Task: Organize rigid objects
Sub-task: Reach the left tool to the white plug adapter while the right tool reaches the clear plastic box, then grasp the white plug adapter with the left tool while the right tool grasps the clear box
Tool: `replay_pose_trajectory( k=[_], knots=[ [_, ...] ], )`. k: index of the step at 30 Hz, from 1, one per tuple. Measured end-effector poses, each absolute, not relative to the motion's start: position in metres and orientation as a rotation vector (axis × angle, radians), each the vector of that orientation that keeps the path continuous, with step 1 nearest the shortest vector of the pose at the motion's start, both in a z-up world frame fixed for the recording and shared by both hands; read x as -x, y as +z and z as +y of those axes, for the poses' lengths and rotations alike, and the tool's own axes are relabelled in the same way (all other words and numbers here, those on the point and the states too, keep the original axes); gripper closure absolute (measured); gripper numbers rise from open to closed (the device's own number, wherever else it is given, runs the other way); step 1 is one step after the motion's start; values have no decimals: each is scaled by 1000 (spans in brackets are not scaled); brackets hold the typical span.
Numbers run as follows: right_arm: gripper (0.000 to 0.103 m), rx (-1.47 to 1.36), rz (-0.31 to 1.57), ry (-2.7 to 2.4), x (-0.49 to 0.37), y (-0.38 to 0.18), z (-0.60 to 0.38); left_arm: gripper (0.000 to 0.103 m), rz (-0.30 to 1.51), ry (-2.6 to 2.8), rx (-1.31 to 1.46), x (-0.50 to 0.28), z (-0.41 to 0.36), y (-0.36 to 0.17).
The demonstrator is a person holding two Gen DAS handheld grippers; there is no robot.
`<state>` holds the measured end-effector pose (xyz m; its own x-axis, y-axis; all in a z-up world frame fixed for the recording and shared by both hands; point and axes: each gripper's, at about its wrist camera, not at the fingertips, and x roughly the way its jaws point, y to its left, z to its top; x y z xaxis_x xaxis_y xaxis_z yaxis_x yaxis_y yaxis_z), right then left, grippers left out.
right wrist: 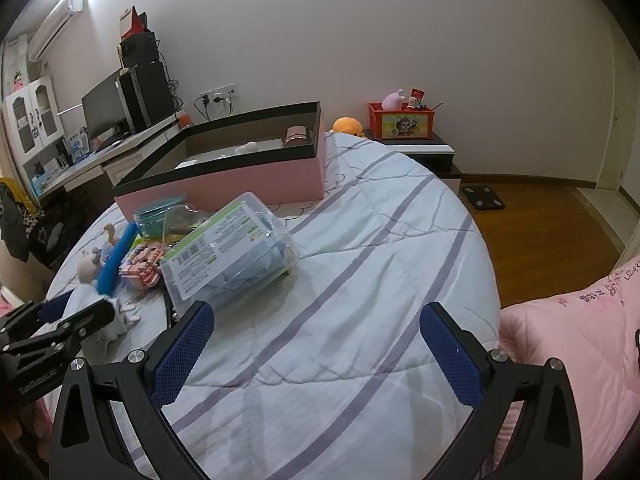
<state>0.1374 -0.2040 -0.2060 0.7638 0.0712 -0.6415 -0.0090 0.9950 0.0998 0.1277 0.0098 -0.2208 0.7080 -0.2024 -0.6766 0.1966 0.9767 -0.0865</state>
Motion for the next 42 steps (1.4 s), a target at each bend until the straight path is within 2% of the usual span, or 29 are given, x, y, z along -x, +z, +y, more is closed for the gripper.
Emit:
replay_pose_trajectory(
  k=[4, 6, 8, 10, 11, 14, 31, 42],
  knots=[
    [0, -79, 708, 53, -140, -208, -197, 39, 767, -228, 48, -120, 28, -223],
    [0, -76, 712, 55, -141, -208, -194, 26, 774, -220, 34, -120, 31, -226],
    [0, -69, 715, 59, -143, -209, -192, 19, 774, -201, 17, -119, 32, -229],
    [0, -60, 718, 67, -146, -209, -189, 18, 775, -206, 20, -121, 34, -231],
    [0, -55, 720, 75, -149, -209, -187, 18, 778, -214, 34, -122, 35, -233],
    [0, -47, 729, 101, -156, -209, -184, 42, 760, -253, 65, -125, 37, -232],
    [0, 106, 842, 223, -202, -221, -148, 42, 756, -265, 21, -126, 35, -227],
    [5, 12, 791, 200, -192, -218, -167, 42, 718, -281, 21, -123, 27, -218]
  ],
)
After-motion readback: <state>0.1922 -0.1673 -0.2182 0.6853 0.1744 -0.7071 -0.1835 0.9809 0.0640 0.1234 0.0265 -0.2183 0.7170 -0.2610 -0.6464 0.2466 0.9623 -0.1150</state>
